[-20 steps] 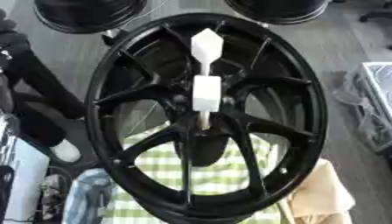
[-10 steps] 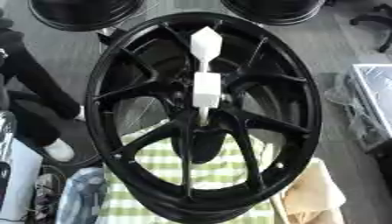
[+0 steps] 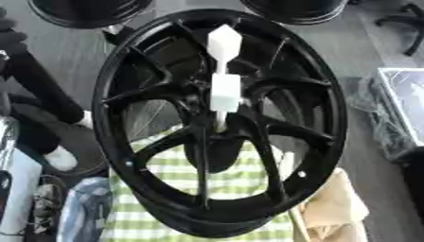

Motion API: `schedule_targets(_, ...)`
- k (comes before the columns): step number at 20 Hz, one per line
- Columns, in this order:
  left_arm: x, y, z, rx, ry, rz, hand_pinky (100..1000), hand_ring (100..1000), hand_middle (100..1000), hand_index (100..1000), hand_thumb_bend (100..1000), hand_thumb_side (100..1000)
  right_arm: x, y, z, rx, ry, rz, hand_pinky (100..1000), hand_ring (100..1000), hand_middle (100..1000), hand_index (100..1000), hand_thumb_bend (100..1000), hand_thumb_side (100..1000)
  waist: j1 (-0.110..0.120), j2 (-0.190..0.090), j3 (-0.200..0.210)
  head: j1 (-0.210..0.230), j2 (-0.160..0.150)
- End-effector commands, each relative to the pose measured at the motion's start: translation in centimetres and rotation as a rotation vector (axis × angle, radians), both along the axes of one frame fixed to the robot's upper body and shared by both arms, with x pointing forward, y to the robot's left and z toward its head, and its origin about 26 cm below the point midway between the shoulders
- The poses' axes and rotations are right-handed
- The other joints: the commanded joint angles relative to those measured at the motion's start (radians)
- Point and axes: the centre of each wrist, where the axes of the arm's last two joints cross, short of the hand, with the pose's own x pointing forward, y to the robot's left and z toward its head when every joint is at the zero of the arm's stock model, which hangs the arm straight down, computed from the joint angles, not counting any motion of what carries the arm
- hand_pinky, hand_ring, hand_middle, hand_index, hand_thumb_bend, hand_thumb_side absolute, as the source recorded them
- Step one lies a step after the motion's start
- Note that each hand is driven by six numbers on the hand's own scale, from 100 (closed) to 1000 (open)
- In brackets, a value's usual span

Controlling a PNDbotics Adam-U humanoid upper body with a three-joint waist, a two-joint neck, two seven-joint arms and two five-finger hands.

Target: Pull the pin out of the wheel hub.

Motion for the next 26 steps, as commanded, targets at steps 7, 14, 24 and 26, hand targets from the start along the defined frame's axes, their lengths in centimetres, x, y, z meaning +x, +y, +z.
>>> schedule_targets(7, -0.2, 0.6, 1.1, 0.024, -0.03, 0.013, 707, 630, 617, 705, 142, 782, -0.4, 1.9, -1.4, -0.262, -0.058, -0.011, 816, 774, 730, 849, 100, 559, 0.006, -0.026, 0.002, -0.013, 0.013)
schedule_targets(14, -0.2, 0.5, 1.2, 0.02, -0.035, 0.009, 707, 629, 615, 704, 142, 782, -0.1, 2.7, -3.4, -0.355, -0.016, -0.012, 816, 769, 725, 848, 100, 580, 0.007, -0.024, 0.007, -0.021, 0.013)
schedule_targets(24, -0.1, 0.3, 1.2, 0.019, -0.033, 0.001, 707, 630, 614, 701, 140, 784, 0.2, 2.9, -5.1, -0.421, -0.023, -0.049, 825, 761, 723, 851, 100, 501, 0.008, -0.021, 0.016, -0.026, 0.014)
schedule_targets(26, -0.1, 0.3, 1.2, 0.019, -0.033, -0.001, 707, 630, 614, 701, 139, 785, 0.3, 2.9, -5.3, -0.427, -0.032, -0.061, 833, 773, 739, 859, 100, 508, 0.008, -0.02, 0.017, -0.024, 0.014)
